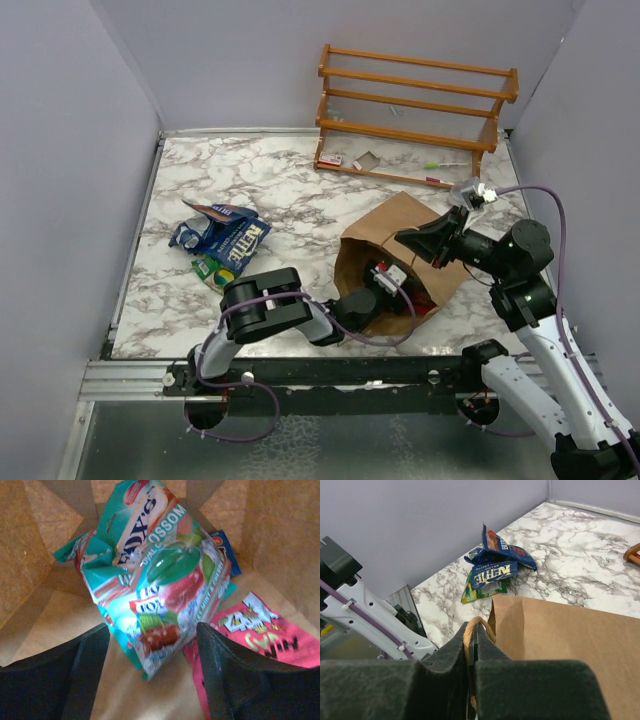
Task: Take the snacks out of the paper bag
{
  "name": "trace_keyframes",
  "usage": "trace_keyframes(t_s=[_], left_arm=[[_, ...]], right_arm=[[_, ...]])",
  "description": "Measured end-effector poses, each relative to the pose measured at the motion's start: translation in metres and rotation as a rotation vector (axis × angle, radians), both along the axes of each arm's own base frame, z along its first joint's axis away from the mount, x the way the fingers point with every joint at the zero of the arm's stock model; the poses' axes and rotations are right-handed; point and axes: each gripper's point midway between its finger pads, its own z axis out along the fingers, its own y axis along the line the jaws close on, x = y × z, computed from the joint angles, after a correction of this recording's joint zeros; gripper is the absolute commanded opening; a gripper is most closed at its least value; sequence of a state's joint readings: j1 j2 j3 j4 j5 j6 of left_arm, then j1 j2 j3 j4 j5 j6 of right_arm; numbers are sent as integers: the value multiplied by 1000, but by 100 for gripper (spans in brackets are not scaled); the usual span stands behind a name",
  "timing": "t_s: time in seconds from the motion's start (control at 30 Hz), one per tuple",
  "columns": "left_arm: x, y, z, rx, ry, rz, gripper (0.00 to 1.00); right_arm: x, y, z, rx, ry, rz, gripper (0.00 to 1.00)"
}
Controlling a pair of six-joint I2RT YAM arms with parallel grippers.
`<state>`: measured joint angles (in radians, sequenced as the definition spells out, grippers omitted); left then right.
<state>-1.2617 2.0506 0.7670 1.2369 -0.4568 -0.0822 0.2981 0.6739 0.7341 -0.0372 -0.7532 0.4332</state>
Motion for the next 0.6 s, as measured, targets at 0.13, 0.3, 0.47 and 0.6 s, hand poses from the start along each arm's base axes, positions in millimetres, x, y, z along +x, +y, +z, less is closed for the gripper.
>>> trace_keyframes(t_s=[0.13, 0.3, 0.47, 0.6], left_arm=[[16, -13, -3, 15, 5, 28, 74], [26, -17, -14, 37, 9, 47, 66], [34, -21, -21, 53, 6, 59, 43], [39, -18, -21, 70, -9, 66, 32]], right_arm=[[0, 0, 0, 0, -1, 1, 2], [0, 0, 0, -3, 1, 1, 2], [0, 0, -3, -10, 4, 0, 2], [-1, -1, 2, -13, -11, -2, 2]])
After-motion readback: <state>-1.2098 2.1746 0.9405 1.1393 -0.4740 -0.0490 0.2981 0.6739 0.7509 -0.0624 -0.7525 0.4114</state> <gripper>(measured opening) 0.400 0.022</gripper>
